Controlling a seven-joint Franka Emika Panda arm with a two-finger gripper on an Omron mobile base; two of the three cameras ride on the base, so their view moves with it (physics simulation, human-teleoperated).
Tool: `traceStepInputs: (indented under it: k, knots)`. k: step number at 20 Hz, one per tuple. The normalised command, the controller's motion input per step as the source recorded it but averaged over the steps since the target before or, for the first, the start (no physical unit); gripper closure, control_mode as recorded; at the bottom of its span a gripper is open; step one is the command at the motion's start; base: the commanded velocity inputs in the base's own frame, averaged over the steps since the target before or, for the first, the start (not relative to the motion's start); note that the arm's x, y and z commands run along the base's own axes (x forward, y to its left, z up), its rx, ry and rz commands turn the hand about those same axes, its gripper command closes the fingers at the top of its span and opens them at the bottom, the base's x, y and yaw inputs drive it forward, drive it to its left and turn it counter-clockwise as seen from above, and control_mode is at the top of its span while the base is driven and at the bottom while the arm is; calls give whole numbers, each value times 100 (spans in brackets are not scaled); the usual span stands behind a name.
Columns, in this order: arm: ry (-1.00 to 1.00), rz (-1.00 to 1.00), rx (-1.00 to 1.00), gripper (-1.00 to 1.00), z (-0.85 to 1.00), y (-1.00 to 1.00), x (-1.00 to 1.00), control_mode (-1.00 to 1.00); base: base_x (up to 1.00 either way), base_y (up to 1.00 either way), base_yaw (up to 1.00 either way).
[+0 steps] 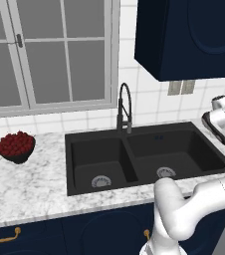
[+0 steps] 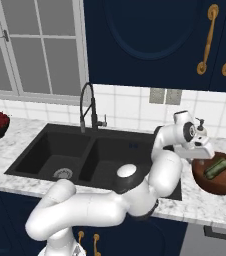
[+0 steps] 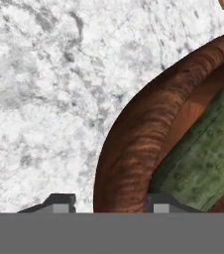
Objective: Pick the cucumber from the sink and place it in the bowl. Then pick the bowl and place it in the microwave. Then close the microwave door and press the start button.
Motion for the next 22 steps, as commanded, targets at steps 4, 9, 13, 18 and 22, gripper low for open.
traceStepInputs:
  k: [4,9,13,18,22]
  knots:
    - [5,0,0,100,-8,0,-2,-100,0,0,0]
    - [-4,0,0,100,1,2,-2,-100,0,0,0]
    - [-17,11,0,100,20,27,-42,-100,0,0,0]
    - [-5,27,0,100,37,46,-36,-100,0,0,0]
    - [0,38,-1,100,30,44,-52,-100,0,0,0]
